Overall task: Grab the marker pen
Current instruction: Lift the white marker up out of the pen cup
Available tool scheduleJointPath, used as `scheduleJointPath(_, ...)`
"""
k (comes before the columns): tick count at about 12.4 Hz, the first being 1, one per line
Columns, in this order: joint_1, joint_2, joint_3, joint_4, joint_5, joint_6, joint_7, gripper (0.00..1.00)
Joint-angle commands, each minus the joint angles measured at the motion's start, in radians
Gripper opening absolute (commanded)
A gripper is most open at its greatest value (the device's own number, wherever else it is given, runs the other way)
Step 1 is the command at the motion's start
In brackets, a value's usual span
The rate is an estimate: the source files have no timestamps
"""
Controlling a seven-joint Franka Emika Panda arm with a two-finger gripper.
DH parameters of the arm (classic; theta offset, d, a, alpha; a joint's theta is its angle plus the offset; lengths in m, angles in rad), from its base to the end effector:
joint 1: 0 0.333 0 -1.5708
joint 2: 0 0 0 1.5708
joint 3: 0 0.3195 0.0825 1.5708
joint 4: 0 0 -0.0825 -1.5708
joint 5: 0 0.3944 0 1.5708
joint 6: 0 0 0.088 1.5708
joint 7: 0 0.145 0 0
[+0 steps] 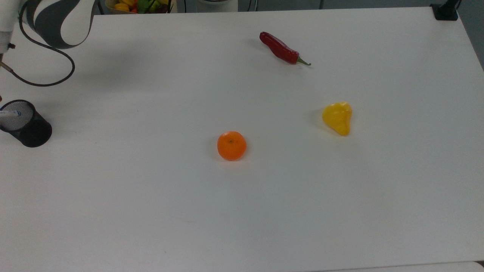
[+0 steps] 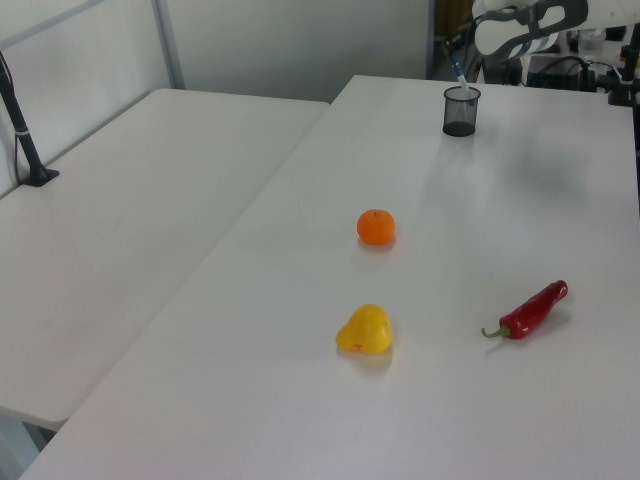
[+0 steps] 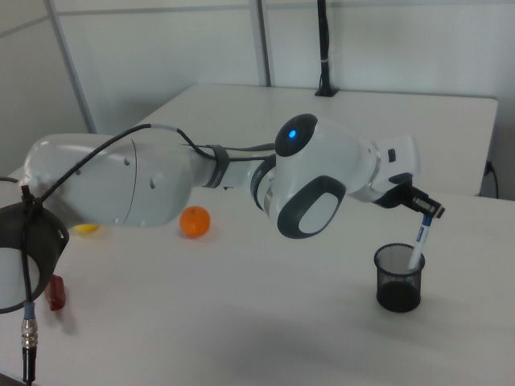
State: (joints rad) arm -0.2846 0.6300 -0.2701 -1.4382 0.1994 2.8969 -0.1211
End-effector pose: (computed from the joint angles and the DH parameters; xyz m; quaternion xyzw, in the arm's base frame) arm 0.7060 -0.3880 0.4076 0.8839 -0.2182 0.3903 0.1369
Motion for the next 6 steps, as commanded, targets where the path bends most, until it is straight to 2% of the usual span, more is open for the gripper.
scheduleJointPath(1, -0.005, -0.084, 0.014, -0.022, 0.021, -0.059, 0.000, 0.00)
scheduleJointPath(6, 0.010, -0.208, 0.034, -0.027, 0.026, -0.215, 0.000, 0.00)
